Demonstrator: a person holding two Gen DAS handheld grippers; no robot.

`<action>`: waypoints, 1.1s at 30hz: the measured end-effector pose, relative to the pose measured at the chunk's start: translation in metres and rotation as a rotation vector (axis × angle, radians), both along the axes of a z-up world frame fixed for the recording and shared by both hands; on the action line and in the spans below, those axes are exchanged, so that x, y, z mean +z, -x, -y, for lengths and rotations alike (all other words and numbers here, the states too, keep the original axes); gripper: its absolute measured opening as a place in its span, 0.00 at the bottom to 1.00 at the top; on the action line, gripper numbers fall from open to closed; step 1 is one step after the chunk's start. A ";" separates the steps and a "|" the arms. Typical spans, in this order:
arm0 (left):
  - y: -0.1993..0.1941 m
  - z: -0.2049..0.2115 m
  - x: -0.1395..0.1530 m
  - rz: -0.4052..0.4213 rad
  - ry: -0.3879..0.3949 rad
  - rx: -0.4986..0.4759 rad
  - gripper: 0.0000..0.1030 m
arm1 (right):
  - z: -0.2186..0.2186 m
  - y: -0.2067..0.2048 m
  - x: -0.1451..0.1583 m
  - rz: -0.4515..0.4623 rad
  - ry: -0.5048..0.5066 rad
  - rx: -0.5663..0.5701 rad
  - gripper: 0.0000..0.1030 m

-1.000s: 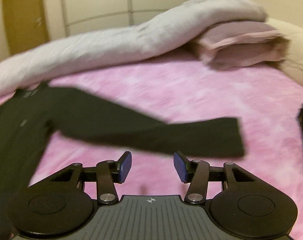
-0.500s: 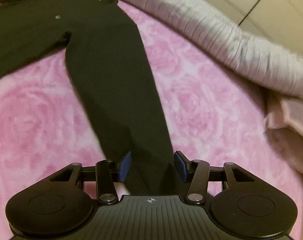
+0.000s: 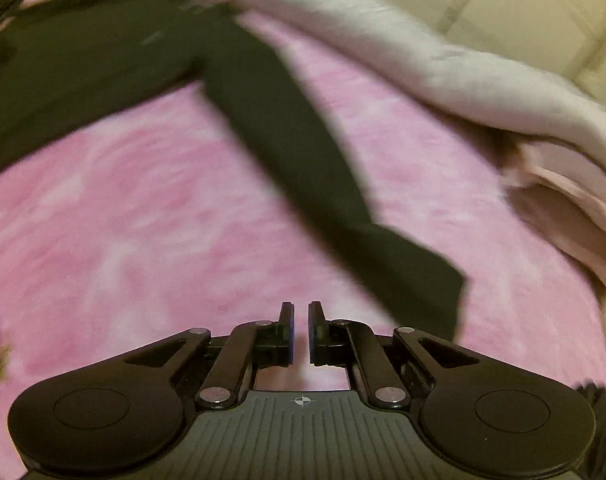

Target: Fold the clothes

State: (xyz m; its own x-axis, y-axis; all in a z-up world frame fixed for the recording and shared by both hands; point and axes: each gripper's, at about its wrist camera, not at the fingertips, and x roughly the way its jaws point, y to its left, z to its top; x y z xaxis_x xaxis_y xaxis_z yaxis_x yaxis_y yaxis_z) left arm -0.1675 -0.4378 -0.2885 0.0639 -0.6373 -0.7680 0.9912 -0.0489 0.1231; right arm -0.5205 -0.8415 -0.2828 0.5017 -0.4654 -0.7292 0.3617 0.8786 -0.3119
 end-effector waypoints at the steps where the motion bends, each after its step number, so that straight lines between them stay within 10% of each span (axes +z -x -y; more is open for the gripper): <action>1: 0.000 -0.001 0.000 -0.004 0.001 0.007 0.49 | 0.016 0.004 0.004 0.052 -0.026 -0.074 0.23; 3: 0.000 -0.002 -0.001 -0.012 0.002 0.020 0.49 | 0.054 0.010 0.010 0.156 -0.105 -0.211 0.58; 13: -0.008 -0.004 -0.007 -0.069 0.008 0.089 0.57 | 0.178 -0.005 -0.024 0.239 -0.360 -0.457 0.63; 14: -0.008 -0.004 -0.007 -0.069 0.007 0.091 0.57 | 0.179 -0.003 -0.026 0.263 -0.357 -0.456 0.49; 15: -0.008 -0.003 -0.008 -0.069 0.007 0.093 0.58 | 0.177 -0.001 -0.024 0.285 -0.348 -0.443 0.08; 16: -0.008 -0.002 -0.008 -0.070 0.006 0.096 0.59 | 0.174 0.000 -0.021 0.305 -0.338 -0.426 0.02; 24: -0.002 -0.002 -0.004 -0.052 -0.001 0.083 0.59 | 0.017 0.049 0.014 0.207 0.216 0.048 0.02; 28: 0.002 -0.006 -0.002 -0.057 -0.006 0.072 0.59 | -0.035 0.090 -0.011 0.046 0.231 0.150 0.02; 33: 0.008 -0.012 0.007 -0.050 -0.011 0.054 0.59 | -0.037 0.110 -0.015 0.001 0.176 -0.014 0.03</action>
